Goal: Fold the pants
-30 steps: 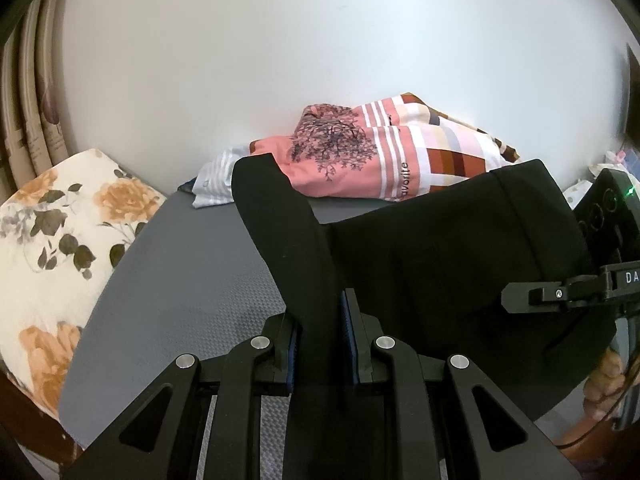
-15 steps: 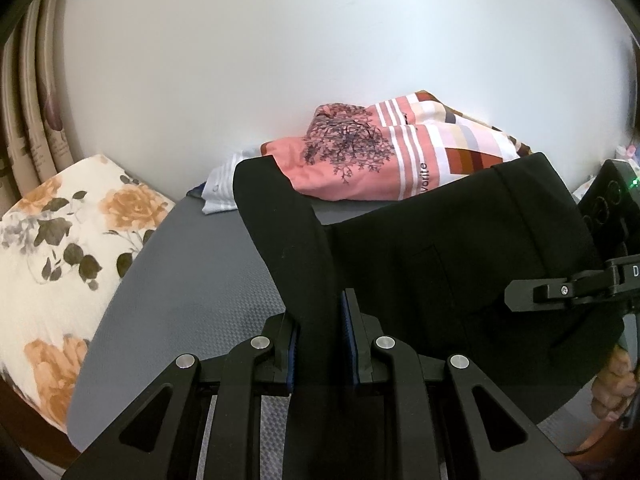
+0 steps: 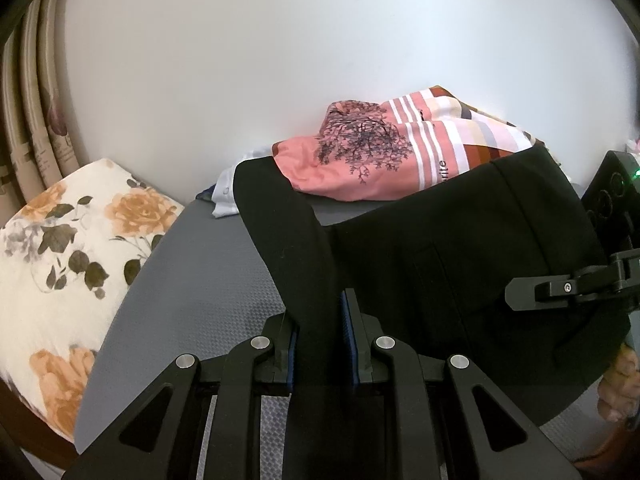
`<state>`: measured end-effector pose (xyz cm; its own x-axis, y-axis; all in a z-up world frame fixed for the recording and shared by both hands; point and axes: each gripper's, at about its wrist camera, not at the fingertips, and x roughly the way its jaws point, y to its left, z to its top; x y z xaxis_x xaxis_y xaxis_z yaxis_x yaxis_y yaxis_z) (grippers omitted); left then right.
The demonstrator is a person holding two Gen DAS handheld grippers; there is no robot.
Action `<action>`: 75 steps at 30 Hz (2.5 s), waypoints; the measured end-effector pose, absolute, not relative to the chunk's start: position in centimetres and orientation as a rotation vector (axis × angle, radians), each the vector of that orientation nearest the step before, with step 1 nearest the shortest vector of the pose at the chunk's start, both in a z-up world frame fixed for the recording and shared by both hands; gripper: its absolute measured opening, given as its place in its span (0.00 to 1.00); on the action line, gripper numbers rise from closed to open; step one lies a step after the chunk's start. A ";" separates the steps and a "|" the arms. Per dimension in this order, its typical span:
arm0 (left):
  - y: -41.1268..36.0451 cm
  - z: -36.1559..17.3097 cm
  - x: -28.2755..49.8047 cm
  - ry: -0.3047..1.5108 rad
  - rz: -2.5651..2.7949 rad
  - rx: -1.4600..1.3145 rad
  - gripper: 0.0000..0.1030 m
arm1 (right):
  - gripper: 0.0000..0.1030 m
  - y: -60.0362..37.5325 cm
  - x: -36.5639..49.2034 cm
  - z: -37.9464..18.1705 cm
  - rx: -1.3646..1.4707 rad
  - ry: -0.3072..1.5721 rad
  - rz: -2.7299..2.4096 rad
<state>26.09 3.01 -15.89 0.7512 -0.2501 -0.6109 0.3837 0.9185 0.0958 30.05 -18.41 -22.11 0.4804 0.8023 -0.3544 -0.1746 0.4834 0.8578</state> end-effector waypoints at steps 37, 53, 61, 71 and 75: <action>3.7 -16.9 33.1 0.623 -0.287 0.249 0.19 | 0.28 -17.1 34.1 -22.6 0.875 0.854 0.730; 3.4 -18.3 35.8 0.640 -0.271 0.266 0.18 | 0.28 -17.0 36.2 -23.8 0.887 0.867 0.733; 3.2 -19.2 37.0 0.654 -0.267 0.268 0.19 | 0.28 -17.2 37.5 -24.8 0.899 0.875 0.728; 3.4 -19.9 38.0 0.662 -0.255 0.265 0.19 | 0.28 -18.0 38.3 -25.5 0.910 0.876 0.732; 3.5 -20.1 38.2 0.664 -0.251 0.263 0.19 | 0.28 -18.1 38.6 -25.6 0.908 0.876 0.736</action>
